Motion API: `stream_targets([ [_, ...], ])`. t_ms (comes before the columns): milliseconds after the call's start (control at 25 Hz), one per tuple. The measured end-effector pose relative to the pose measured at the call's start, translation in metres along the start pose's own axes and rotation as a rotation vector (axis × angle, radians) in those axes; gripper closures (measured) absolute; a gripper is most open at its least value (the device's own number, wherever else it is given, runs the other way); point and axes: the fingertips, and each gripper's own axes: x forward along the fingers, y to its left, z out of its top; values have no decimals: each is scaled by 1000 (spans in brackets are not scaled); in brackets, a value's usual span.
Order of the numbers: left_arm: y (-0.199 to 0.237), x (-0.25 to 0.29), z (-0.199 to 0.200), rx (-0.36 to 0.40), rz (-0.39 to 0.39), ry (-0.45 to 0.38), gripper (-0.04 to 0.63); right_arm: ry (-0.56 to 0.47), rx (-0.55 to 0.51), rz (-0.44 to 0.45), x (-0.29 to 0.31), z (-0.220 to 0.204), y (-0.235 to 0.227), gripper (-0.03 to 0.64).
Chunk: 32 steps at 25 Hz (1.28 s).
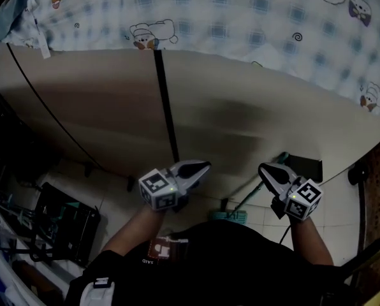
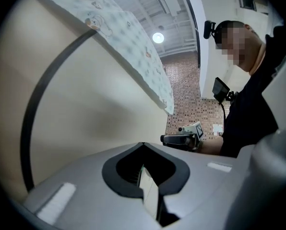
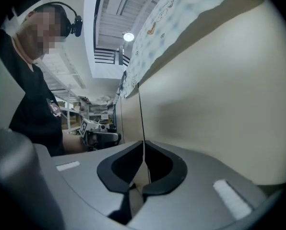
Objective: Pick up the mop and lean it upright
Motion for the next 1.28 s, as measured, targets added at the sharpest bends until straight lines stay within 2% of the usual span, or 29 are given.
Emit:
stream_targets([
  [80,-16,29,-9,-7,1,1,598,13,10,-2,-25,-5,-17,588],
  [240,-43,65,-29,-18,-19,53,597,12,65,-6,-61,-19,-35,583],
  [400,-50,86,-39,-20,-64,66,598,-6,119,-29,-72,-37,-47,568],
  [560,-49,96,-50,-23,-108,100,598,14,171,-41,-69,-73,-44,546],
  [720,-43,105,-78,-67,-132,155,598,71,196,-102,-71,-132,-52,540],
  [1040,-43,124,-139,-135,-179,293,597,245,304,-301,-63,-280,-125,489],
  [1280,-41,123,-180,-144,-205,378,598,378,298,-418,-44,-370,-169,451],
])
